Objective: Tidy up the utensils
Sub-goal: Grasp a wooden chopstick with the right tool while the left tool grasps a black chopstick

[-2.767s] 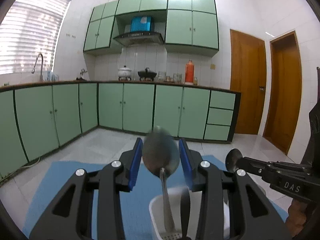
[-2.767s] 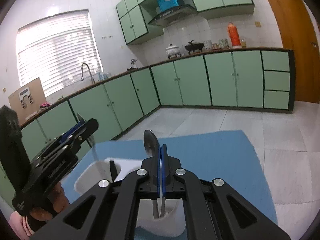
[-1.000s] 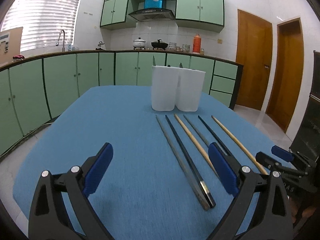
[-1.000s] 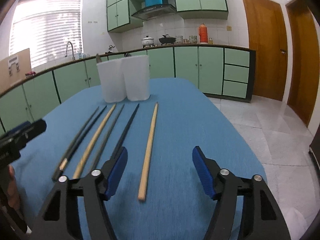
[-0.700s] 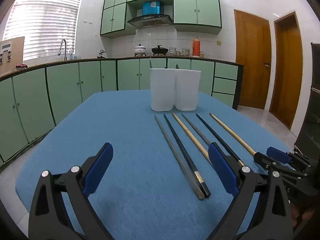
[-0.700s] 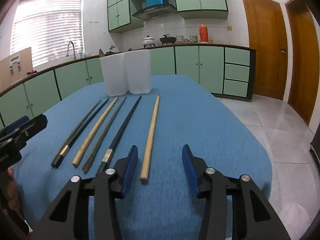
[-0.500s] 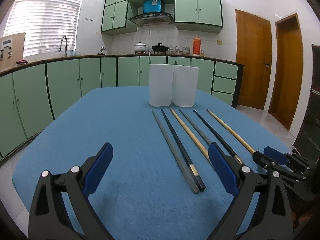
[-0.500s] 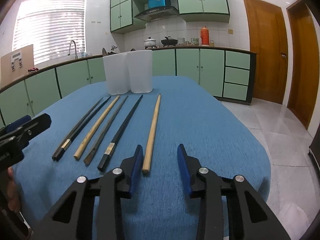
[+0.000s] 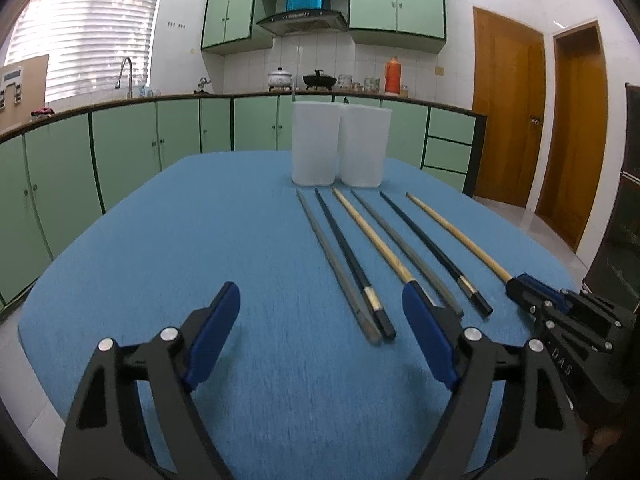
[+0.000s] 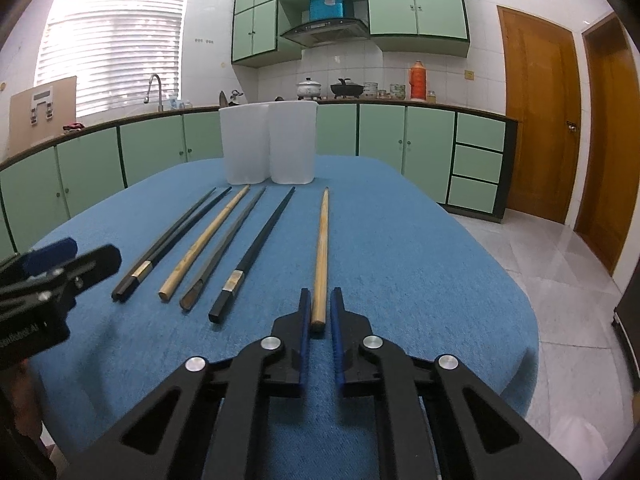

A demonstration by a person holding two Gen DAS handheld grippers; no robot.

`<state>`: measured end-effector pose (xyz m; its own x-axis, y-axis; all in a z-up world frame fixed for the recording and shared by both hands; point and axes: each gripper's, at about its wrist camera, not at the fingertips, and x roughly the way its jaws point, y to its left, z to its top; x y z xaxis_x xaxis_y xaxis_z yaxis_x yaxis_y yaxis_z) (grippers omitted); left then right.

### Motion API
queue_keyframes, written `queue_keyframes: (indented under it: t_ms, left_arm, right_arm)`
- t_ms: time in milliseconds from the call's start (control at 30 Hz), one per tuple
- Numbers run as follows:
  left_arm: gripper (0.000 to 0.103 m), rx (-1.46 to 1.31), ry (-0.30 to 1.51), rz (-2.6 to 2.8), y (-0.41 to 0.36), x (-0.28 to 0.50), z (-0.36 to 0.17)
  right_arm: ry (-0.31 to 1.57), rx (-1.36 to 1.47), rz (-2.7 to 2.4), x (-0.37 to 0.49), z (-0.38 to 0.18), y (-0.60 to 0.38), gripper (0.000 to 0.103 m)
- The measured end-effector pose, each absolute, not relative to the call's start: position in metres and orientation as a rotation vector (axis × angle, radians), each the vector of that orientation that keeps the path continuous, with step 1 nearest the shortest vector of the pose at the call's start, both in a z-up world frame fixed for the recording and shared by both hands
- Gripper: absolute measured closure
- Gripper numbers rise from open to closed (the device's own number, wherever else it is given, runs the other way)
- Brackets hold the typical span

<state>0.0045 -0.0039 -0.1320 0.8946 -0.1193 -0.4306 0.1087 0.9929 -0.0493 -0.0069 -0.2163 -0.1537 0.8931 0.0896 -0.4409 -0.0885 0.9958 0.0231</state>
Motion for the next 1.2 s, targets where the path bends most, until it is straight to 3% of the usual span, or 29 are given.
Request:
queue_keyframes:
  t_ms: [600,867,1100,1200]
  left_arm:
    - [0.033,0.011,0.512,-0.070,-0.009,0.009,-0.140]
    - [0.058,-0.002,0.509,-0.069,-0.018,0.011,-0.141]
    - [0.091,-0.011,0.505,-0.109,-0.030,0.013,-0.142]
    - [0.094,-0.024,0.509,-0.104,-0.031,0.016,-0.141]
  right_arm:
    - [0.457,0.004,0.094,-0.008,-0.155,-0.216,0.093]
    - [0.454,0.019,0.094,-0.008,-0.156,-0.219,0.093]
    - [0.450,0.038,0.086,-0.006,-0.157,-0.221,0.096]
    - [0.452,0.041,0.087,-0.005,-0.156,-0.220,0.096]
